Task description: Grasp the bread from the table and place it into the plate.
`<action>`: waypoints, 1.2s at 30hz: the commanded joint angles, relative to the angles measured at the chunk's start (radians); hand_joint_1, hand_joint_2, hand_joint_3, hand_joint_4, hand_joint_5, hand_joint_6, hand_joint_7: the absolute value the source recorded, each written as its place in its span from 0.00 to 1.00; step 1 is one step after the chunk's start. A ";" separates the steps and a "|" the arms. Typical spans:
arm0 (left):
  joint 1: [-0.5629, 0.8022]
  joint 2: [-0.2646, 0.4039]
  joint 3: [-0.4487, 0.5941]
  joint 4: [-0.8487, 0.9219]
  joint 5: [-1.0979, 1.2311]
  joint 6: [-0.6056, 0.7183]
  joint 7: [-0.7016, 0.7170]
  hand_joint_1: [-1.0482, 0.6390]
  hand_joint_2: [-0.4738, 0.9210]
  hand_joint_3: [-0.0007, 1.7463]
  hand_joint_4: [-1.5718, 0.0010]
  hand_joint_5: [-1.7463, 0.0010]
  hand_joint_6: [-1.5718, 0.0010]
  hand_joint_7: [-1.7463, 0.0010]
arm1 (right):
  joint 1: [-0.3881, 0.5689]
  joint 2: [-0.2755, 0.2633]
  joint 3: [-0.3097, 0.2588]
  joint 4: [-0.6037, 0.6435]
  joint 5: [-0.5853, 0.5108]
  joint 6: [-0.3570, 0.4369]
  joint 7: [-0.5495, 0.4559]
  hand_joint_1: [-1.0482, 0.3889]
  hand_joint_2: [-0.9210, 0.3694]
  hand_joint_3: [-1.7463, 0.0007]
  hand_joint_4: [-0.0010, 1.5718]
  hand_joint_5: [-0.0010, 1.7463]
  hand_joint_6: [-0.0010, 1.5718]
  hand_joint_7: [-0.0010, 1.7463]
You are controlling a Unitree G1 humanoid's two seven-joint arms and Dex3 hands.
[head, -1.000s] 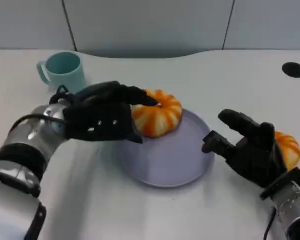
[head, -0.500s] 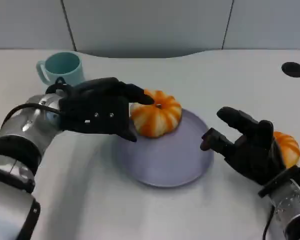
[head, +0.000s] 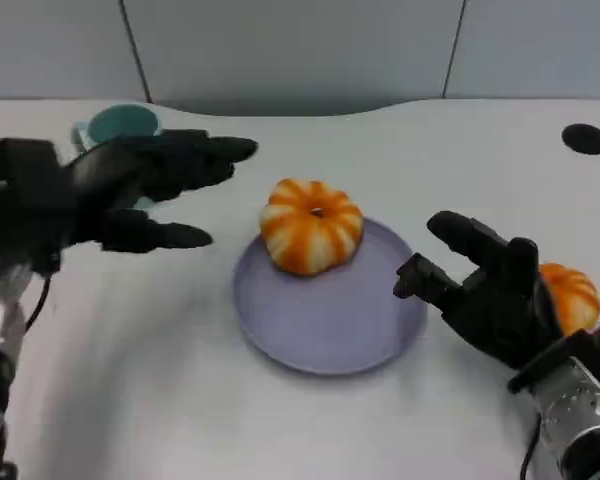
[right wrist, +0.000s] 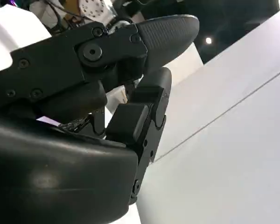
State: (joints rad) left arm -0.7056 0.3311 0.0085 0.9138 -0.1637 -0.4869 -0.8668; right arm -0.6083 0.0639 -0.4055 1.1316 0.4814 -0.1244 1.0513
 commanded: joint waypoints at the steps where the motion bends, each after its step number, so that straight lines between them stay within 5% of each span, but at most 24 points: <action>1: 0.129 -0.010 0.071 -0.143 -0.150 0.134 -0.106 0.01 1.00 0.09 0.87 0.86 0.84 1.00 | -0.009 -0.007 0.002 -0.001 0.001 -0.003 0.007 0.38 0.00 0.93 0.51 0.70 0.74 0.01; 12: 0.321 -0.130 0.244 -0.280 -0.540 0.671 -0.248 0.03 1.00 0.14 0.87 0.76 0.89 1.00 | -0.004 -0.014 0.014 -0.007 -0.008 0.003 0.000 0.37 0.00 0.92 0.50 0.71 0.74 0.01; 18: 0.389 -0.224 0.261 -0.174 -0.526 0.640 -0.302 0.01 1.00 0.20 0.92 0.78 0.95 0.99 | 0.008 -0.029 0.022 -0.012 -0.013 0.014 0.000 0.36 0.00 0.93 0.51 0.72 0.74 0.01; 36: 0.393 -0.291 0.266 -0.054 -0.427 0.505 -0.333 0.01 1.00 0.20 0.91 0.75 0.91 0.99 | 0.017 -0.099 0.021 0.013 -0.010 0.069 0.051 0.37 0.00 0.93 0.50 0.72 0.74 0.01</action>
State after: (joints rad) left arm -0.3031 0.0338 0.2706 0.8474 -0.6039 0.0279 -1.1876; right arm -0.5992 -0.0083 -0.3796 1.1397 0.4736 -0.0591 1.0958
